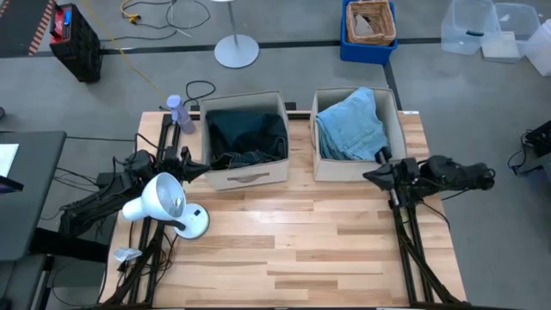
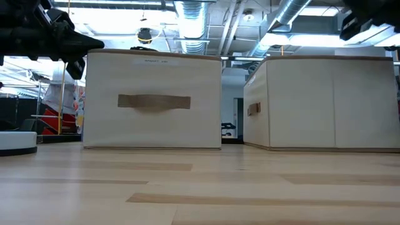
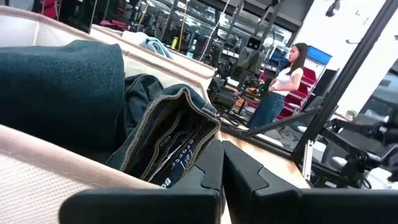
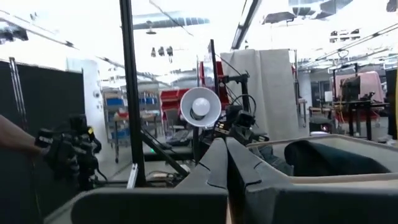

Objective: Sort clothes
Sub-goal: Return to Home Position

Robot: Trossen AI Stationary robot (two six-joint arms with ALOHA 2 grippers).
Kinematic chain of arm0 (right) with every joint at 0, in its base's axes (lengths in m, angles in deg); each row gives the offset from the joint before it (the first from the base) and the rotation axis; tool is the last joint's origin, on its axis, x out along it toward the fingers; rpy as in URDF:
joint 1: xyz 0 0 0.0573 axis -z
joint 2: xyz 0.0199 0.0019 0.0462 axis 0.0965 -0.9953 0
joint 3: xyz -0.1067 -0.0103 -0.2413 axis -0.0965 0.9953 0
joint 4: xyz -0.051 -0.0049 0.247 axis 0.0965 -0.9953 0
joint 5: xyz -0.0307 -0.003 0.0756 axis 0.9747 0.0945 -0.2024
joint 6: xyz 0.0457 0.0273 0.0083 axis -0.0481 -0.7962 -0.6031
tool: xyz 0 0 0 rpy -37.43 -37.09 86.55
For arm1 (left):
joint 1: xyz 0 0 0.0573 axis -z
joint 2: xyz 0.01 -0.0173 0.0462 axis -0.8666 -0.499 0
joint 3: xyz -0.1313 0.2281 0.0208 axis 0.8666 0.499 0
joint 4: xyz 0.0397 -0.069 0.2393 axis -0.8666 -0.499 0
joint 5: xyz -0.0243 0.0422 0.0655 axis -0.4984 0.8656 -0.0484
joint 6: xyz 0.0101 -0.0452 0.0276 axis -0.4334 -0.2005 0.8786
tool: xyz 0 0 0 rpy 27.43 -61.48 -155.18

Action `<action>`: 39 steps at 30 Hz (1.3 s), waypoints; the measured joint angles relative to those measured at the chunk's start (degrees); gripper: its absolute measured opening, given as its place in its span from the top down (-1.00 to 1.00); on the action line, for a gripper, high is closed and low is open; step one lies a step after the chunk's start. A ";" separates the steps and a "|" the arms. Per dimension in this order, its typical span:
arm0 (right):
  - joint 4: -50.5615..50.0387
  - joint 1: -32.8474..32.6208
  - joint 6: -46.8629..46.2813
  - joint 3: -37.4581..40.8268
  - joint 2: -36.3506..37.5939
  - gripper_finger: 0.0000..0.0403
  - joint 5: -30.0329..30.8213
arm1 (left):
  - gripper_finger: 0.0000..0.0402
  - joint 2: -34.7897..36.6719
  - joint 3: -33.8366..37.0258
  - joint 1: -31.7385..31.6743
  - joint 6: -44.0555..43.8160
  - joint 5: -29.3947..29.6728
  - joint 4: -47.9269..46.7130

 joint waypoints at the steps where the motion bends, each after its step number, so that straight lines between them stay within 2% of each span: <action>1: 1.63 -0.13 -0.22 1.18 0.00 0.96 -0.02 | 1.00 0.00 0.00 0.00 -0.57 0.03 -0.01; 12: 10.04 -1.33 -4.61 10.73 -0.02 0.96 -0.04 | 1.00 0.00 0.00 0.00 -2.98 0.66 -0.03; 19: 8.78 -1.10 -4.56 10.75 0.02 0.96 -0.03 | 1.00 0.00 0.00 -0.02 -5.34 0.88 -0.09; 26: 3.96 -0.90 -9.30 10.79 0.00 0.96 -0.02 | 1.00 0.00 0.00 -0.02 -8.89 1.07 -0.13; 39: 1.04 -0.79 -9.59 10.84 0.00 0.96 -0.02 | 1.00 0.00 0.00 -0.02 5.29 0.70 -0.11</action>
